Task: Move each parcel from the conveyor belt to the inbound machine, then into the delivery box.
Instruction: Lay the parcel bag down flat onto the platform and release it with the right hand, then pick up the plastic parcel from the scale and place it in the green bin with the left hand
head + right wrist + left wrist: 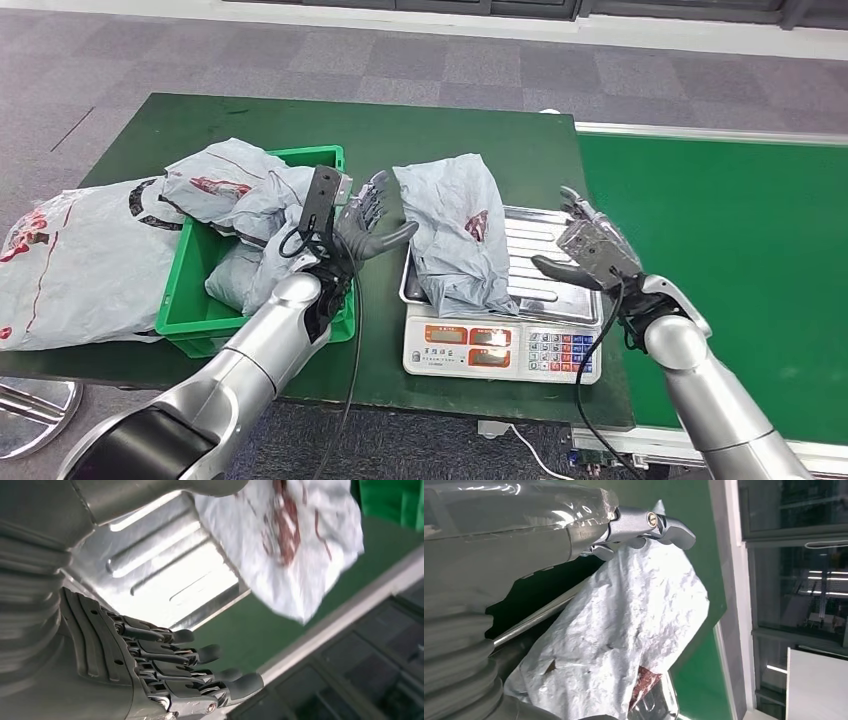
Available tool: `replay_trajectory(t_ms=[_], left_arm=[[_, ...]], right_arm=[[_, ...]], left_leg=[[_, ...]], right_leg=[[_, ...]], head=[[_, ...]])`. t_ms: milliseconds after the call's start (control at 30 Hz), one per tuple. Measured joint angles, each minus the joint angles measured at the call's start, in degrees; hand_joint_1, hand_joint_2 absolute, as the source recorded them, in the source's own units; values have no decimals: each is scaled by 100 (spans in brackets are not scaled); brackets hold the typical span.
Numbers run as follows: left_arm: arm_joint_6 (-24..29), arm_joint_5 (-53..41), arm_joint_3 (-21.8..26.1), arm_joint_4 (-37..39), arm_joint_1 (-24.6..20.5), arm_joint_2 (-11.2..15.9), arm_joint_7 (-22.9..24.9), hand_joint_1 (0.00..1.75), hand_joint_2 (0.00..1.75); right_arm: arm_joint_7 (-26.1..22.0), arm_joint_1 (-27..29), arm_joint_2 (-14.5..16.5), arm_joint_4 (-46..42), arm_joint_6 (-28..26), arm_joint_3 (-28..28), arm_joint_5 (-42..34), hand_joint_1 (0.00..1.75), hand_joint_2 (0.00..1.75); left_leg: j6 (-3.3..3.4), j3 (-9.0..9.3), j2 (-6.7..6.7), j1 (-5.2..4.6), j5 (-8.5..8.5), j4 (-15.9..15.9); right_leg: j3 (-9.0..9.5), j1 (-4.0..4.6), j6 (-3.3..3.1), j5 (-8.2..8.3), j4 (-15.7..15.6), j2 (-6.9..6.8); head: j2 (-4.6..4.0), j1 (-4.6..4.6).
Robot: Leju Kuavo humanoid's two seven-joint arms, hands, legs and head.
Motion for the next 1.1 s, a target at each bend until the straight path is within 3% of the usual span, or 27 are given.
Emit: replay_trajectory(t_ms=[233,633,767,900,933,1033,1067,1100], left_arm=[[402,-604,-232,-13,-128,-43,-96,0,175],[760,-2256,-1412,182,-181,-283,74,0,175],[815,-3240,-2102,449,-177,-473,461,0,175],[590,-4272,-2982,736,-224,-627,1247,0,175],[524,-4495,-3207,795,-269,-646,1417,21,175],[174,-4947,-3826,966,-447,-682,1721,151,175],[43,-5019,-3987,1019,-496,-693,1764,175,175],[-63,-5069,-4116,1067,-538,-703,1792,175,175]], right_arm=[[-231,11,-315,11,-362,-424,-619,0,175],[-320,-66,-420,509,-756,-680,-816,0,175],[-376,-98,-419,726,-796,-696,-834,0,175],[-415,-76,-418,781,-814,-737,-822,0,175],[-415,-49,-418,768,-808,-754,-809,0,175],[-413,36,-419,697,-732,-797,-752,0,175],[-413,46,-418,678,-698,-799,-726,0,175],[-410,50,-416,661,-669,-799,-696,0,175]], left_leg=[[0,-2,-1,0,0,0],[6,-8,-2,0,-4,0],[8,-9,-8,-1,-6,0],[13,-10,-6,-2,-10,0],[14,-10,-6,-2,-11,0],[16,-6,-9,-1,-13,-1],[16,-3,-10,-1,-14,-2],[17,4,-10,-1,-15,-3]], right_leg=[[-1,0,0,0,0,-1],[-4,1,2,-2,0,-5],[-3,0,8,-6,0,-10],[-3,0,10,-7,0,-9],[-3,0,10,-8,0,-8],[5,1,14,-13,0,-12],[11,1,15,-15,0,-12],[18,1,15,-18,0,-13]], head=[[0,1],[0,2],[0,2],[0,1],[0,1],[0,2],[0,2],[0,1]])
